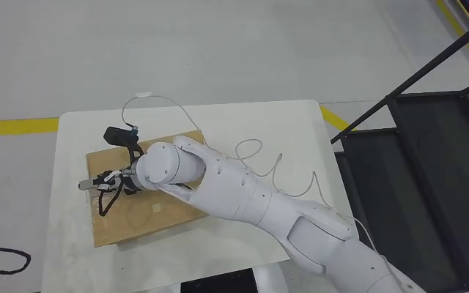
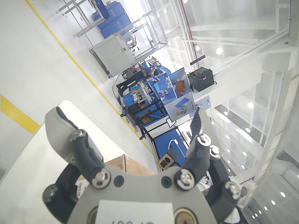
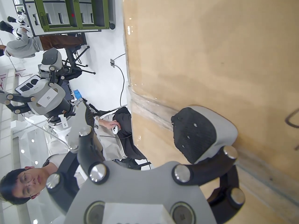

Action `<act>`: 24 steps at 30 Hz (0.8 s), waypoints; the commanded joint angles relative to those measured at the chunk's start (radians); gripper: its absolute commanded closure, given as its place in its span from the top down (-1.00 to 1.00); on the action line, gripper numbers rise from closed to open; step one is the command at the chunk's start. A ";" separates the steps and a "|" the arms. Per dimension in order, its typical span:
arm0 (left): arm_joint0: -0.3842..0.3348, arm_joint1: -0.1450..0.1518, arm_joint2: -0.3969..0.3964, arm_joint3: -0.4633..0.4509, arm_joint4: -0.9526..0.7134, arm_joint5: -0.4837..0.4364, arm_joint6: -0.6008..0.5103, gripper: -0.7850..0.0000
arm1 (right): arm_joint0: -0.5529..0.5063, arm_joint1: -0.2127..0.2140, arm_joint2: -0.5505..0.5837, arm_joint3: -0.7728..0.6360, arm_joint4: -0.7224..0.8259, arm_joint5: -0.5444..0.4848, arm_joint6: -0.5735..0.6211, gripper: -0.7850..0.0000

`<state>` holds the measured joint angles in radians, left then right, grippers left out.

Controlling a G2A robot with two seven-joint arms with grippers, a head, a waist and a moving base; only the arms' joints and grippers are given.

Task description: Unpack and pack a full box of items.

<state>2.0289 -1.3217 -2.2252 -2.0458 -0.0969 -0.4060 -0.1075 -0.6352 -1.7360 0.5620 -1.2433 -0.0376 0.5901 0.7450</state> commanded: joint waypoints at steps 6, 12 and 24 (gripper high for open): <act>0.000 0.000 0.000 0.000 0.000 0.000 0.000 1.00 | -0.050 0.055 0.057 -0.075 -0.111 0.041 0.076 1.00; 0.000 0.000 0.000 0.000 0.000 0.000 0.000 1.00 | -0.095 0.103 0.120 -0.160 -0.205 0.073 0.144 1.00; 0.000 0.000 0.000 0.000 0.000 0.000 0.000 1.00 | -0.183 0.181 0.212 -0.303 -0.378 0.117 0.268 1.00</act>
<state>2.0289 -1.3217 -2.2252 -2.0458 -0.0969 -0.4060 -0.1075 -0.8116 -1.5615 0.7676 -1.5411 -0.3973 0.7002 1.0014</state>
